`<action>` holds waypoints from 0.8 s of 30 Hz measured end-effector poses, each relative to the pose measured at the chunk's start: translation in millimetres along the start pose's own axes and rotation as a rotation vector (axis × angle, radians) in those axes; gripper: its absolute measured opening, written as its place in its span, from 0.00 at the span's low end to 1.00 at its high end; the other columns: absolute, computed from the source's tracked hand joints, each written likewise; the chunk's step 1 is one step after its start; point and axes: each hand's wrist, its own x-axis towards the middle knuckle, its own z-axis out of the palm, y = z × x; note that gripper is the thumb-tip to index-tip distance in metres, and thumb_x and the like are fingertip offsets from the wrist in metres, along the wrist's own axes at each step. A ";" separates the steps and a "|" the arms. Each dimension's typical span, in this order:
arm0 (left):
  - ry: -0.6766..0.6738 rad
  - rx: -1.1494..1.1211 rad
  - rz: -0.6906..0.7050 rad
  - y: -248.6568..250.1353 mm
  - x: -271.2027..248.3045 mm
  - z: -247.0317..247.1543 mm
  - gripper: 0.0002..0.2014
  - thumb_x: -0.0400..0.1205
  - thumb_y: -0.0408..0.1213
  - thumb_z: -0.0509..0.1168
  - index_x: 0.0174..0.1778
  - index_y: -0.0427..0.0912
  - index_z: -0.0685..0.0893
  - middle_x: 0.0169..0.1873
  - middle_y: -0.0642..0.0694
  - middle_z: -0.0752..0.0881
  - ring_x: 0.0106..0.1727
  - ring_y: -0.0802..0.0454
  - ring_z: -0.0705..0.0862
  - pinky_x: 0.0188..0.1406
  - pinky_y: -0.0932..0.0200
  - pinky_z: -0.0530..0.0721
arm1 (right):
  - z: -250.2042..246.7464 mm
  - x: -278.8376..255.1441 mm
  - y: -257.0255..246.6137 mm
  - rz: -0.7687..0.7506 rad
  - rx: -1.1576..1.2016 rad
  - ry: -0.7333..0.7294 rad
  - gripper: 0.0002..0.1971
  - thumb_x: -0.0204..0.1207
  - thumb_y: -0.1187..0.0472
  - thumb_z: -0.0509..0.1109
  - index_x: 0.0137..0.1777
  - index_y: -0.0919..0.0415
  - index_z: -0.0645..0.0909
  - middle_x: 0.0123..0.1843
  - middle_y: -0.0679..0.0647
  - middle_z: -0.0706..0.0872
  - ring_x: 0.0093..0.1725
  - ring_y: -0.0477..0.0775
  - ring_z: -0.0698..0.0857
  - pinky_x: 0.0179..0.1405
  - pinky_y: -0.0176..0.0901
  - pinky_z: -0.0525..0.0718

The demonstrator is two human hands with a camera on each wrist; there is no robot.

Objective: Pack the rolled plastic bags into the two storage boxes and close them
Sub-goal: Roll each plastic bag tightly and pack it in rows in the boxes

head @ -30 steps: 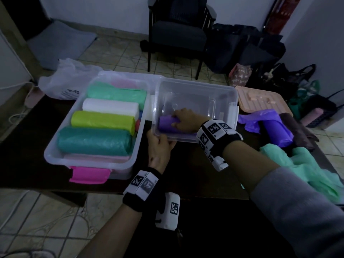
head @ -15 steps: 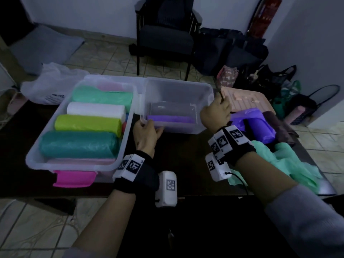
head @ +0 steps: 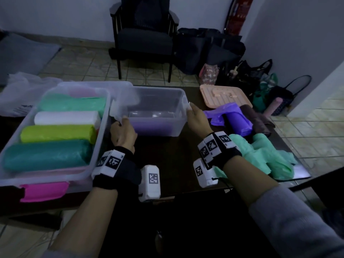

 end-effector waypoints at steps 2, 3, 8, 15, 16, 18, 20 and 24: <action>0.006 0.122 -0.043 -21.6 8.5 5.0 0.44 0.62 0.66 0.56 0.72 0.42 0.72 0.68 0.41 0.78 0.66 0.39 0.79 0.68 0.43 0.76 | -7.9 -4.0 11.2 -0.008 0.001 0.040 0.22 0.86 0.62 0.53 0.79 0.66 0.63 0.78 0.62 0.70 0.77 0.58 0.68 0.73 0.45 0.65; -0.037 0.219 -0.049 -20.6 -6.5 7.5 0.46 0.63 0.66 0.55 0.74 0.40 0.70 0.70 0.38 0.76 0.69 0.36 0.77 0.70 0.42 0.74 | -11.7 -6.1 18.7 -0.014 -0.034 0.057 0.22 0.85 0.62 0.55 0.78 0.66 0.65 0.77 0.61 0.71 0.76 0.57 0.69 0.73 0.45 0.65; -0.445 0.853 0.165 -42.2 -81.7 28.9 0.29 0.84 0.43 0.60 0.79 0.35 0.62 0.79 0.38 0.61 0.80 0.42 0.61 0.79 0.51 0.59 | -41.4 -15.8 60.8 0.079 -0.327 0.172 0.21 0.77 0.65 0.64 0.71 0.63 0.73 0.70 0.66 0.73 0.70 0.67 0.72 0.70 0.53 0.69; -0.638 1.334 0.457 -84.8 -120.0 64.0 0.31 0.86 0.48 0.53 0.82 0.42 0.50 0.82 0.37 0.39 0.83 0.40 0.38 0.80 0.45 0.42 | -98.0 -30.8 107.5 0.361 -0.502 0.132 0.33 0.77 0.54 0.67 0.75 0.71 0.59 0.74 0.70 0.66 0.73 0.70 0.67 0.70 0.56 0.67; -0.633 1.349 0.501 -89.1 -120.5 65.7 0.31 0.86 0.49 0.52 0.83 0.43 0.50 0.82 0.38 0.39 0.83 0.40 0.38 0.80 0.44 0.42 | -105.6 -31.3 111.3 0.365 -0.523 0.034 0.35 0.77 0.52 0.68 0.76 0.71 0.59 0.75 0.69 0.68 0.74 0.68 0.69 0.70 0.53 0.68; -0.593 1.386 0.572 -99.1 -119.2 65.3 0.30 0.86 0.51 0.49 0.83 0.44 0.51 0.83 0.39 0.42 0.83 0.42 0.40 0.80 0.45 0.41 | -116.0 -32.1 115.7 0.351 -0.595 -0.139 0.36 0.76 0.49 0.70 0.77 0.69 0.62 0.75 0.65 0.71 0.73 0.63 0.72 0.69 0.47 0.69; -0.545 1.430 0.647 -104.4 -121.2 62.4 0.29 0.86 0.53 0.46 0.83 0.46 0.51 0.83 0.41 0.45 0.83 0.44 0.42 0.81 0.46 0.41 | -121.7 -32.7 117.0 0.330 -0.606 -0.214 0.36 0.74 0.50 0.72 0.78 0.64 0.64 0.76 0.61 0.71 0.74 0.60 0.72 0.69 0.45 0.70; -0.513 1.430 0.686 -108.5 -119.7 60.3 0.29 0.86 0.53 0.45 0.83 0.46 0.52 0.83 0.42 0.48 0.84 0.46 0.43 0.81 0.48 0.41 | -122.1 -31.6 117.0 0.304 -0.628 -0.261 0.40 0.71 0.51 0.76 0.79 0.61 0.62 0.77 0.59 0.69 0.74 0.59 0.71 0.70 0.46 0.70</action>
